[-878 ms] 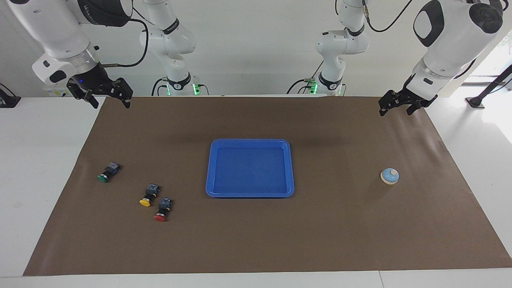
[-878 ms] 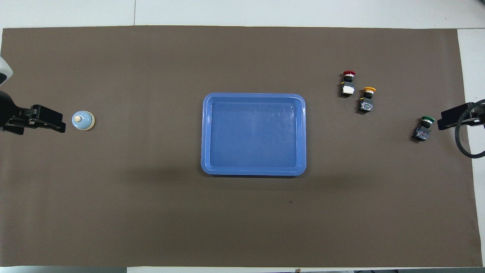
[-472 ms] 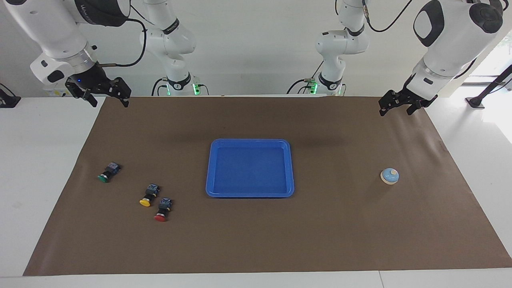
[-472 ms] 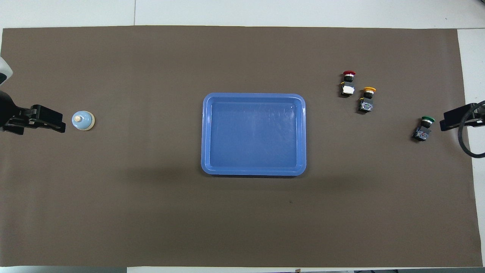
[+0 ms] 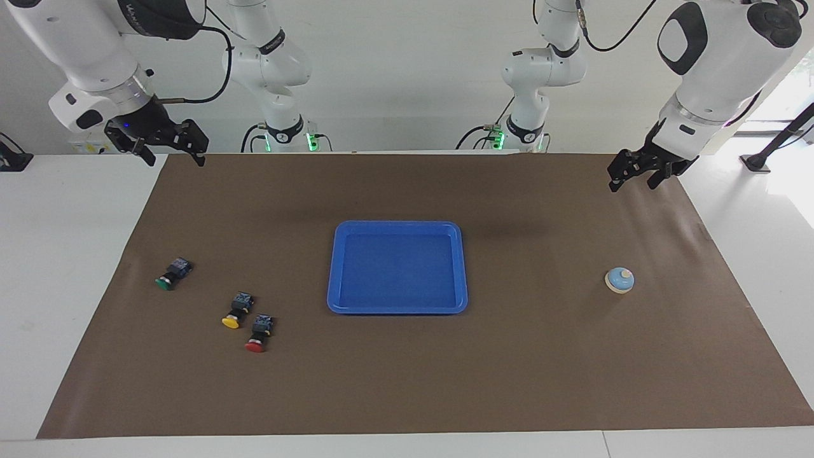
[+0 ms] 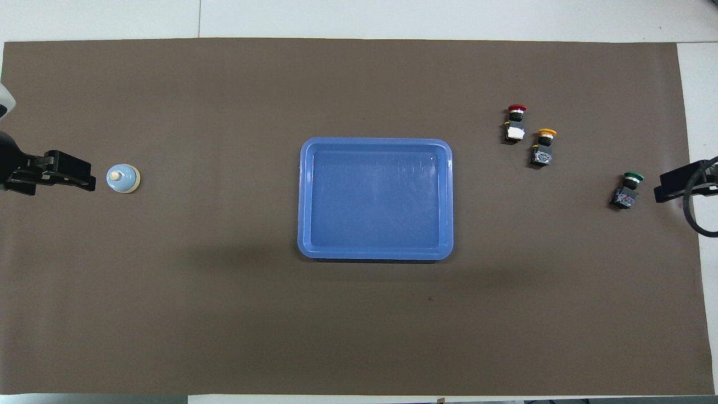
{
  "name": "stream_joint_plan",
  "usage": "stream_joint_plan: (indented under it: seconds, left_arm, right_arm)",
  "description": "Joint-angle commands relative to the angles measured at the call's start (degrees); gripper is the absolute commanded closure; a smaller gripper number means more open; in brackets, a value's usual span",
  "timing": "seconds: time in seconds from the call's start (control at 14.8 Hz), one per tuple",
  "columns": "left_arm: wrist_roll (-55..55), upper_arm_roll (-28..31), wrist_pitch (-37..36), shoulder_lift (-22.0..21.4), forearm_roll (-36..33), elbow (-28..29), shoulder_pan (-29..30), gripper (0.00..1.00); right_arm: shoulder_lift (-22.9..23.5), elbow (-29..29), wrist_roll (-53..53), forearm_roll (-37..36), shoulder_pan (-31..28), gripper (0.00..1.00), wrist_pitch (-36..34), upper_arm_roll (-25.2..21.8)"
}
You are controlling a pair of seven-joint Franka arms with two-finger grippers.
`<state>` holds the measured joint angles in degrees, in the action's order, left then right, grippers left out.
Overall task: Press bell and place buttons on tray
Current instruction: 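Move the left gripper toward the white bell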
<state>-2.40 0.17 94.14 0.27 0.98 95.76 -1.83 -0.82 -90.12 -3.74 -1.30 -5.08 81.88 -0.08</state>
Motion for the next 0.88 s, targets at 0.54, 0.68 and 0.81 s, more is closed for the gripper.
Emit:
stream_joint_plan:
  seconds: [0.54,0.68,0.81]
  left_arm:
    - [2.3,0.19,15.61,7.89,-2.64,6.72,4.37,1.0]
    - [2.92,0.19,21.84,10.01,-2.83,8.37,6.47,1.0]
    - [2.92,0.1,25.9,10.19,-2.83,10.58,7.54,1.0]
  right_arm:
    - [-2.34,-4.28,-0.66,-0.1,0.25,0.0,5.22,0.69]
    - [-2.34,-4.19,-0.66,-0.1,0.25,0.0,5.22,0.78]
    - [-2.34,-4.1,-0.66,-0.1,0.25,0.0,5.14,0.78]
